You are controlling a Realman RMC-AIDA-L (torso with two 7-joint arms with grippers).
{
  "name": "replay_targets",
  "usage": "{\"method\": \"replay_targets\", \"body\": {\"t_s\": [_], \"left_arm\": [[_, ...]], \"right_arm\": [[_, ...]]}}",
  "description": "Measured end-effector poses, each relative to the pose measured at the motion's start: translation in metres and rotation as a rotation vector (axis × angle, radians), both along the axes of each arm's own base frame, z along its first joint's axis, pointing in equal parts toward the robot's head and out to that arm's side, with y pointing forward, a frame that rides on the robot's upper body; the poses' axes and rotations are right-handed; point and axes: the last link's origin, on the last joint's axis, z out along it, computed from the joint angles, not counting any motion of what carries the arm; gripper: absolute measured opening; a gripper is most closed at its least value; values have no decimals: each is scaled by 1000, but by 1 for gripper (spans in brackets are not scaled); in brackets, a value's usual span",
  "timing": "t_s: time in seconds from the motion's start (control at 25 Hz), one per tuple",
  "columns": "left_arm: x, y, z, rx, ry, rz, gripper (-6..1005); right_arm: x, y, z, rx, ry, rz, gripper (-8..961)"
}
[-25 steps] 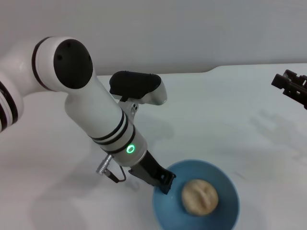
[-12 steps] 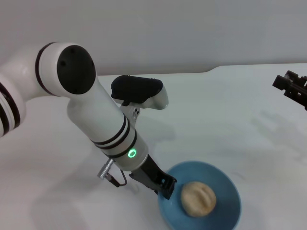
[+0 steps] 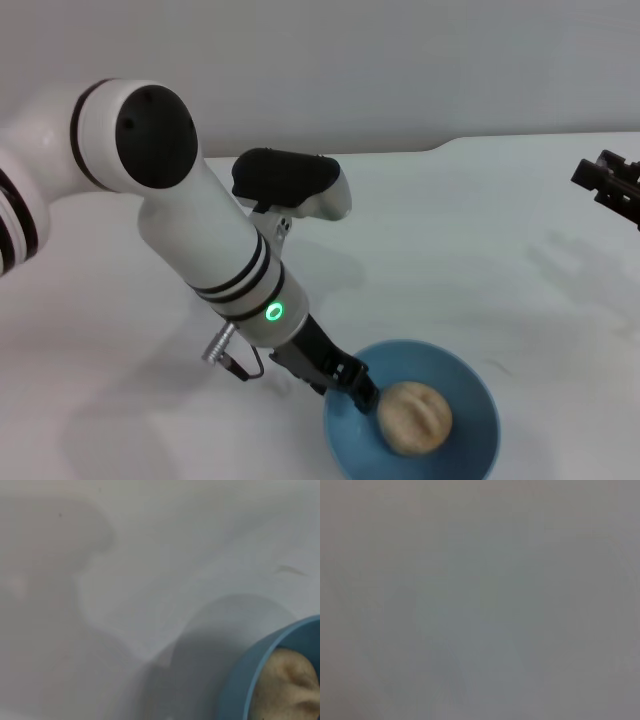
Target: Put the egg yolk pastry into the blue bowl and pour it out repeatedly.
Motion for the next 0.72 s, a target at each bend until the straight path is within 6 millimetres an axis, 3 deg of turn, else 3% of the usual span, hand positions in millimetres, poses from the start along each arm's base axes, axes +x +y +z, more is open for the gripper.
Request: {"method": "replay_targets", "body": {"t_s": [0.28,0.48,0.68,0.72], "left_arm": [[3,7,9,17,-23,29,579],[8,17,22,52,-67,29,579],[7,39,55,179,-194,35,579],[3,48,69,240,-246,43,579]], "right_arm": [[1,-1,0,1,-1,-4,509],[2,-1,2,9,1,-9,509],[9,0,4,26,-11,-48,508],[13,0,4,31,-19,-71,508]]}}
